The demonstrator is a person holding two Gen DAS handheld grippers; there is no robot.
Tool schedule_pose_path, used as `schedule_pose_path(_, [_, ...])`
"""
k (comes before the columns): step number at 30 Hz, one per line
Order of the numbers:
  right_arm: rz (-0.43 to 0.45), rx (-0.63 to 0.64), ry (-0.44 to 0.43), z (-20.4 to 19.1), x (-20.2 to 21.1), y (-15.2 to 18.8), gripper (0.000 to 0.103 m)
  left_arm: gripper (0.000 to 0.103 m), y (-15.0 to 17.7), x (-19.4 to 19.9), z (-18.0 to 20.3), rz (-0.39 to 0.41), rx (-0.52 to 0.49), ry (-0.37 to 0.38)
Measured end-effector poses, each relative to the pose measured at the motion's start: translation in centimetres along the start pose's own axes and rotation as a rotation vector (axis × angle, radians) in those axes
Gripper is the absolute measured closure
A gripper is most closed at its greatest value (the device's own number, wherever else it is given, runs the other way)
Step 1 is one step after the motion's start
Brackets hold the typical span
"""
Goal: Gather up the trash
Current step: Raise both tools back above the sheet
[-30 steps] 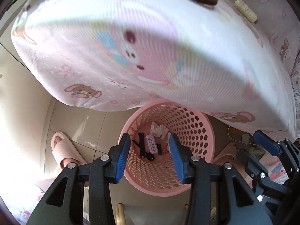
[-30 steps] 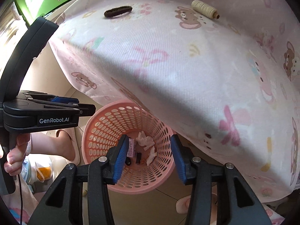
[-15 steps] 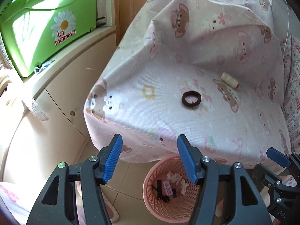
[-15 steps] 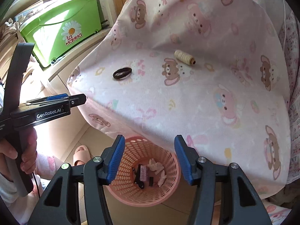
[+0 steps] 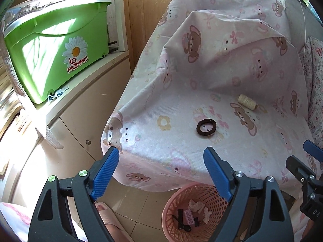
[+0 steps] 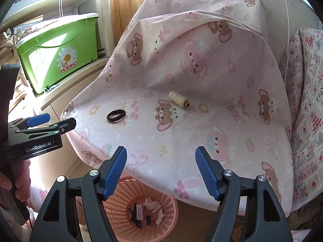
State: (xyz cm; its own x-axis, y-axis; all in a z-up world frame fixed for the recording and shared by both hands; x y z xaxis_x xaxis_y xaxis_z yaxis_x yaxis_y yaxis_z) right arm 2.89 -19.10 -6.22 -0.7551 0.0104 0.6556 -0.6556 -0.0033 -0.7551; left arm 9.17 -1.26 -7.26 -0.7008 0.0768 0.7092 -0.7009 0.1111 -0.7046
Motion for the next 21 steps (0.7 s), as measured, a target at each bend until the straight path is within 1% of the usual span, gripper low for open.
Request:
schedule_pose_path(3, [0.021, 0.011, 0.015, 0.0, 0.1, -0.5, 0.024, 0.012, -0.4, 0.3, 0.0, 0.026, -0.004, -0.006])
schedule_pose_path(6, [0.041, 0.026, 0.036, 0.1, 0.2, -1.0, 0.023, 0.009, -0.8, 0.4, 0.0, 0.039, 0.001, -0.001])
schedule_pose_path(9, [0.061, 0.013, 0.056, 0.6, 0.3, -1.5, 0.018, 0.009, -1.2, 0.5, -0.2, 0.055, 0.01, -0.005])
schedule_pose_path(13, [0.083, -0.014, 0.061, 1.4, 0.1, -2.5, 0.018, 0.009, -3.0, 0.4, -0.3, 0.093, 0.003, -0.038])
schedule_pose_path(15, [0.115, -0.021, 0.101, 2.0, 0.1, -3.6, 0.018, 0.009, -4.1, 0.6, -0.3, 0.115, 0.013, -0.046])
schedule_pose_path(17, [0.144, -0.034, 0.121, 2.7, 0.0, -4.8, 0.018, 0.008, -4.8, 0.9, -0.2, 0.138, 0.017, -0.04])
schedule_pose_path(19, [0.149, -0.06, 0.128, 3.5, -0.4, -5.6, 0.018, 0.004, -5.1, 0.8, 0.1, 0.147, 0.0, -0.043])
schedule_pose_path(21, [0.133, -0.102, 0.122, 4.3, -1.0, -5.7, 0.018, 0.004, -5.0, 0.2, 0.4, 0.138, -0.013, -0.048])
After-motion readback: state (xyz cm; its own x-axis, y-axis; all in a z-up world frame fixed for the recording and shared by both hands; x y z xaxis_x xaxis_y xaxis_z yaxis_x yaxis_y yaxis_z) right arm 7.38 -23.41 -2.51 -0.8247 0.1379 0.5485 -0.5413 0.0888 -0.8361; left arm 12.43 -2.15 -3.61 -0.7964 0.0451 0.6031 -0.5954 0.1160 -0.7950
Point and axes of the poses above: each gripper's, at about its wrist camera, not at the fingertips, and x roughly against the way its jaws point, z to its right, y to its underside, the point moved 8 cm from there along -x, roughly the way its jaws point, and after that the axes turned 1 degree about y, right-handed, at the moved point
